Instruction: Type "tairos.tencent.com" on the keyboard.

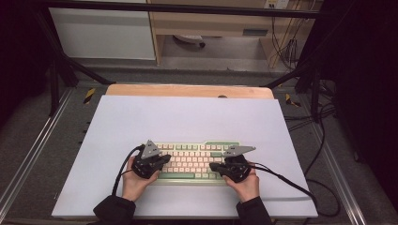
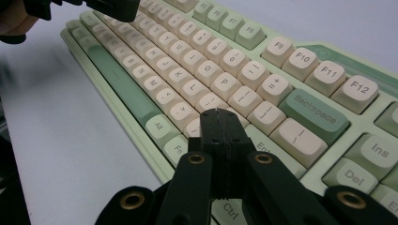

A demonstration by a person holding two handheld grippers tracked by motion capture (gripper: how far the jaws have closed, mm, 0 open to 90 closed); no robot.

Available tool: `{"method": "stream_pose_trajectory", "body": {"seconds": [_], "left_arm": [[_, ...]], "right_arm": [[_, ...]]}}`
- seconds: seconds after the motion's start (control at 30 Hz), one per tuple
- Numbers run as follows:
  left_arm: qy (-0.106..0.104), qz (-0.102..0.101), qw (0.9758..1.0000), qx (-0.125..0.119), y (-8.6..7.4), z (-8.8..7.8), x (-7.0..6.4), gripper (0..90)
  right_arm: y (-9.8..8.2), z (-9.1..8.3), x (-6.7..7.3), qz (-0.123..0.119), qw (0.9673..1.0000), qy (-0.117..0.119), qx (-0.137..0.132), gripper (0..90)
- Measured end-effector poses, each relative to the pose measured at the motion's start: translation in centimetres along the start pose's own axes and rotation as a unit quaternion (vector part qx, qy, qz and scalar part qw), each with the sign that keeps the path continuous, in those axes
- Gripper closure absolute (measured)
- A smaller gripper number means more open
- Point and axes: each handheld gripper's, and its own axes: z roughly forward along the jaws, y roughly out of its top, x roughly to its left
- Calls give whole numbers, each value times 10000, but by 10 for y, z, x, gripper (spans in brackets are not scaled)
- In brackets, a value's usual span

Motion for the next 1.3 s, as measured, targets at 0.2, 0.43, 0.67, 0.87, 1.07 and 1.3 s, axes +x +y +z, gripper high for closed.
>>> {"method": "stream_pose_trajectory", "body": {"seconds": [0.2, 0.43, 0.67, 0.87, 1.07, 1.3], "left_arm": [[49, -36, 10000, -35, -1, -6, 5, 900], [153, -103, 9998, -2, -4, -7, 13, 900], [219, -135, 9996, 62, -6, -3, 17, 899], [246, -165, 9995, 121, -9, 0, 19, 900], [254, -172, 9994, 147, -10, 2, 20, 900], [239, -161, 9994, 166, -11, 3, 19, 900]], "right_arm": [[0, 0, 0, 8, 10000, 1, -5, 900], [0, 1, 0, -2, 10000, 7, 23, 900], [0, 1, 0, -10, 10000, 8, 23, 900], [0, 1, 0, -10, 10000, 10, 22, 900], [0, 1, 0, -7, 10000, 9, 23, 900], [0, 1, 0, 0, 10000, 19, 19, 900]]}}
